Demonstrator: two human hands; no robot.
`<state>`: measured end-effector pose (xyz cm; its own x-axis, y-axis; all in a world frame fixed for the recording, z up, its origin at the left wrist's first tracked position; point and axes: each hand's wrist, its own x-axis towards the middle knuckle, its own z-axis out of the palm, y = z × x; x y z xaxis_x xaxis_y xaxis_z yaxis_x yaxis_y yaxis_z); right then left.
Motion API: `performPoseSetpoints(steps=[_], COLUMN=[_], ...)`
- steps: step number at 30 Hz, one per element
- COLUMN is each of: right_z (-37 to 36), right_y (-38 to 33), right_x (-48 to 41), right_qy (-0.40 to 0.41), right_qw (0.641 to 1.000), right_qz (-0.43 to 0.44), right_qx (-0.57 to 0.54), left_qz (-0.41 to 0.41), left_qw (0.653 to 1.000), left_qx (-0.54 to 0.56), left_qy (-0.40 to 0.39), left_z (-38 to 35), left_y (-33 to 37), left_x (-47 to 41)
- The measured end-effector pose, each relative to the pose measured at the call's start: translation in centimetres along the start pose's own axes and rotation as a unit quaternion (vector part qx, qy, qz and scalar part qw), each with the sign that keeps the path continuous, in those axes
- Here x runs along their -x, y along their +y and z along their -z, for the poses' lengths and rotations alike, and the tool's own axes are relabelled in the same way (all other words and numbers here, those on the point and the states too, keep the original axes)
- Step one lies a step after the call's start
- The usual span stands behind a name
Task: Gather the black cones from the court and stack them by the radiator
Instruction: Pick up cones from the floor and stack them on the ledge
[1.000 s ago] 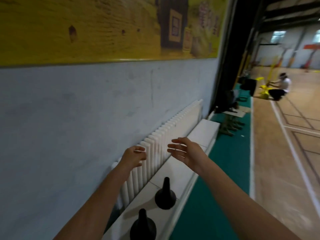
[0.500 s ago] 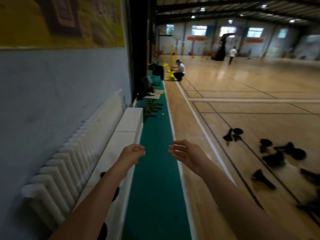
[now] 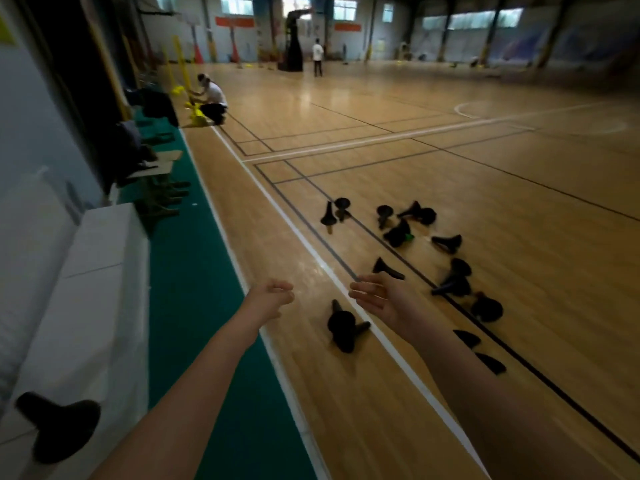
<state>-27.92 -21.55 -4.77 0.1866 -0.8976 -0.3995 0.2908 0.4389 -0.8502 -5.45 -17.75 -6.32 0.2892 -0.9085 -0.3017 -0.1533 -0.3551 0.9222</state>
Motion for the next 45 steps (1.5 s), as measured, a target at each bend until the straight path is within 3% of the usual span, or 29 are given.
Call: performPoseSetpoints(steps=[9,15,31,45], right_z=[19.9,29.8,43.9,56.8], right_y=[-4.6,-6.0,-12.3,-18.4], right_x=[2.7,4.1,-3.6,-12.6], right_qy=[0.142,0.211,0.314,0.343], right_qw=[0.989,0.974,0.941,0.925], right_qz=[-0.004,-0.001,0.005,-0.016], right_qx=[-0.035,-0.085,-0.128,-0.164], left_qz=[-0.001,-0.002,-0.030,-0.002], left_qw=[0.993,0.980,0.929,0.906], left_qx=[-0.051,-0.097,-0.144,-0.171], left_qy=[-0.111,-0.171,-0.340,-0.387], left_z=[-20.0,-28.1,-48.9,-65.1], left_y=[2.8,3.6,10.5,14.2], left_x=[-1.1,-1.7,-13.3,-21.1])
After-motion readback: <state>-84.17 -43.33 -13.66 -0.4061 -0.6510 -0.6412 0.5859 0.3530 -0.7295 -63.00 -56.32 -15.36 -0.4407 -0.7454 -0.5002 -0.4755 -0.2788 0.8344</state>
